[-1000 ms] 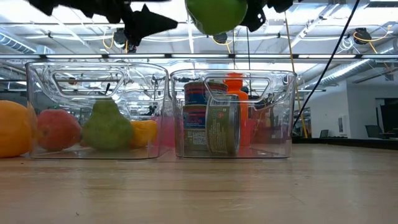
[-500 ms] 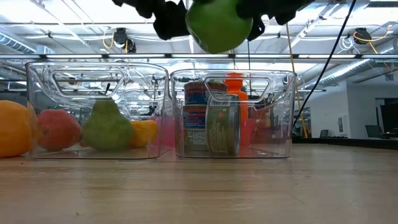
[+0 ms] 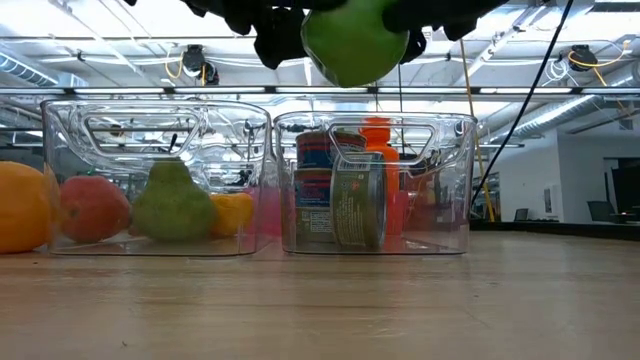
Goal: Pick & Place Food Item
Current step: Put the green apple into the left transparent bin
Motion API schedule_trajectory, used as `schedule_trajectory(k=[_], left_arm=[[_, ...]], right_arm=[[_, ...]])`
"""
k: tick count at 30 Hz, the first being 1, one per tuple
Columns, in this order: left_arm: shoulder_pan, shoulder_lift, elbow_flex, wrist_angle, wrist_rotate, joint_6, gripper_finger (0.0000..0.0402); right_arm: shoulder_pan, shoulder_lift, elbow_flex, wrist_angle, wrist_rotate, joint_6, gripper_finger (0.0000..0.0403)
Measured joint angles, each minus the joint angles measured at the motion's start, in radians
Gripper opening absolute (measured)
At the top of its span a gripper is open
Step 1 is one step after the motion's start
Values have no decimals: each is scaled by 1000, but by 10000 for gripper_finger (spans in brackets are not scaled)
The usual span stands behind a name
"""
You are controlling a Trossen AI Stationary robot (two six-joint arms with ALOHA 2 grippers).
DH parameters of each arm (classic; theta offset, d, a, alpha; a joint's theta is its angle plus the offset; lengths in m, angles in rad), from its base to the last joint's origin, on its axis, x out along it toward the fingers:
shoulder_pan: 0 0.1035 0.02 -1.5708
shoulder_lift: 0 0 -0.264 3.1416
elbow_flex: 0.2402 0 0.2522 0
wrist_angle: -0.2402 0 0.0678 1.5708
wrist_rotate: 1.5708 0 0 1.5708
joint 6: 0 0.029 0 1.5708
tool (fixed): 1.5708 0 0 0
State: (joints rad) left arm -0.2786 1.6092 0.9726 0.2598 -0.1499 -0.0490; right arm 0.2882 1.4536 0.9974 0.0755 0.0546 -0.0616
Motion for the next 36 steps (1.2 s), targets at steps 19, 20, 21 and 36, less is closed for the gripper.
schedule_trajectory(k=[19,20,21,36], left_arm=[[46,-329,-447,580,-56,32,283],[63,-330,-480,640,-28,16,283],[76,-329,-503,682,-8,8,283],[87,-210,-394,565,-7,19,282]], right_arm=[[14,-252,-97,-60,415,120,374],[9,-253,-113,11,416,103,374],[4,-253,-127,89,416,80,374],[-40,-41,-195,696,154,-108,372]])
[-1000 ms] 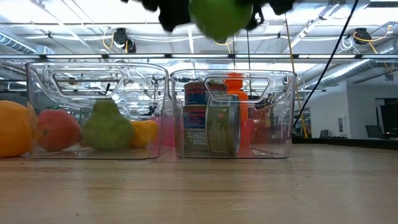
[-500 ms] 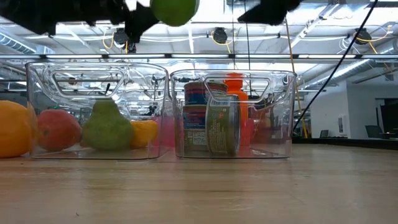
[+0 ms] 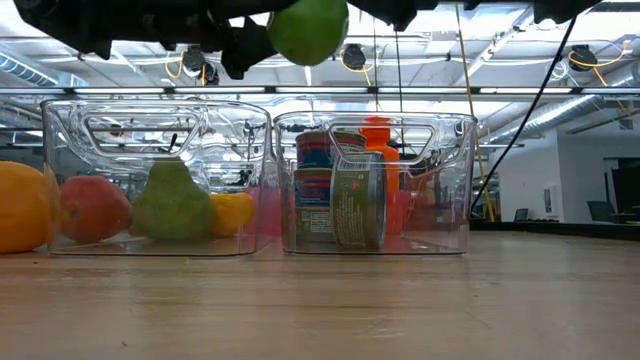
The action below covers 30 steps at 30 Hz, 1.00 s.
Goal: Pick & Place Food Item
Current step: Put the green apple into the left transparent bin
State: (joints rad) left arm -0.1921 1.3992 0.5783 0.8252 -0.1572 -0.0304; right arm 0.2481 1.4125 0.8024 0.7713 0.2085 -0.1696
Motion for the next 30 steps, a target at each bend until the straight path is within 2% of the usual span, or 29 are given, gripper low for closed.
schedule_trajectory(k=[4,13,18,23,30], left_arm=[[0,19,24,-14,0,1,282],[-6,19,33,-18,0,5,282],[-6,19,32,-20,1,6,282],[-6,19,32,-22,1,6,282],[-6,19,31,-30,4,9,282]], right_arm=[[0,2,0,2,4,10,336],[-23,2,0,-49,4,54,188],[-24,2,0,-48,0,59,124],[-24,6,0,-48,-1,55,91],[-24,61,1,23,-1,52,85]])
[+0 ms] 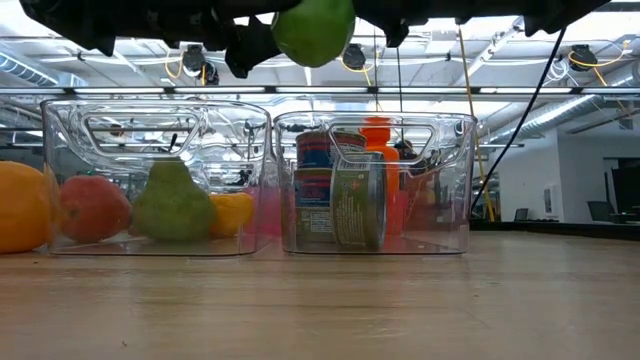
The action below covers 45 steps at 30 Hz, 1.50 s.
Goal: Pick & Place Food Item
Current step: Put the green apple into the left transparent bin
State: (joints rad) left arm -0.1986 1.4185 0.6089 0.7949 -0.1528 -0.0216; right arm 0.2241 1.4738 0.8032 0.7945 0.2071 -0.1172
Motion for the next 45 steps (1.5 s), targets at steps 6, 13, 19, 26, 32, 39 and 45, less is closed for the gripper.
schedule_trajectory(k=[6,13,19,26,32,39,45], left_arm=[[0,0,0,-8,-4,-4,282],[1,0,0,-10,-9,-6,282],[1,0,0,-17,-44,-7,284],[1,-41,2,-32,-56,22,381],[1,-110,2,-123,-58,25,371],[1,-134,2,-188,-57,-55,348],[1,-133,2,-220,-57,-61,355]], right_arm=[[0,10,0,25,3,-34,69],[-19,-13,0,-49,-1,-45,7],[-26,-17,2,-60,-2,-53,4],[18,-94,0,-94,-3,-62,2],[54,-108,-1,-101,-1,-87,1],[44,-108,0,-164,-2,-51,1],[24,-109,76,-372,0,0,1]])
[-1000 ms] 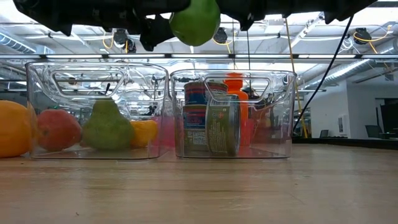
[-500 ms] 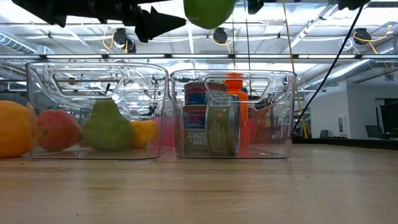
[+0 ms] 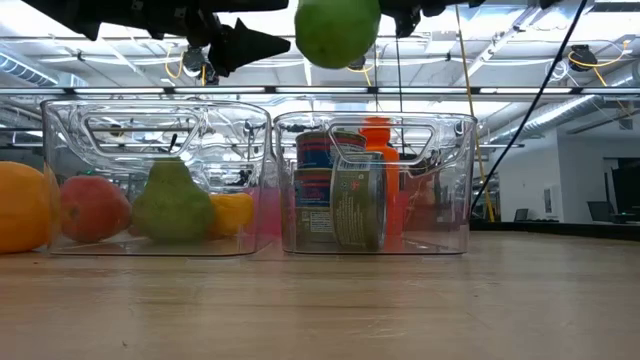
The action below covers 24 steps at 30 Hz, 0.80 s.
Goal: Pick & Place Food Item
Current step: Put the green apple into the left transparent bin
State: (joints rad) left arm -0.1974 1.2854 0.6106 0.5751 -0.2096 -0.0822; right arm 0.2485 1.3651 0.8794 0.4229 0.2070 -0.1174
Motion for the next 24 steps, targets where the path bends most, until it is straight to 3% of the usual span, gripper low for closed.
schedule_trajectory(k=[6,13,18,24], left_arm=[[2,-21,-1,-12,0,47,354],[2,-174,-1,-70,-43,152,356],[3,-245,-1,-94,-135,156,362],[2,-259,-1,-172,-159,149,355]], right_arm=[[2,19,7,5,-3,17,0],[0,105,61,9,-4,14,0],[-34,221,174,-16,-61,-24,0],[-101,410,316,-35,-119,-27,0]])
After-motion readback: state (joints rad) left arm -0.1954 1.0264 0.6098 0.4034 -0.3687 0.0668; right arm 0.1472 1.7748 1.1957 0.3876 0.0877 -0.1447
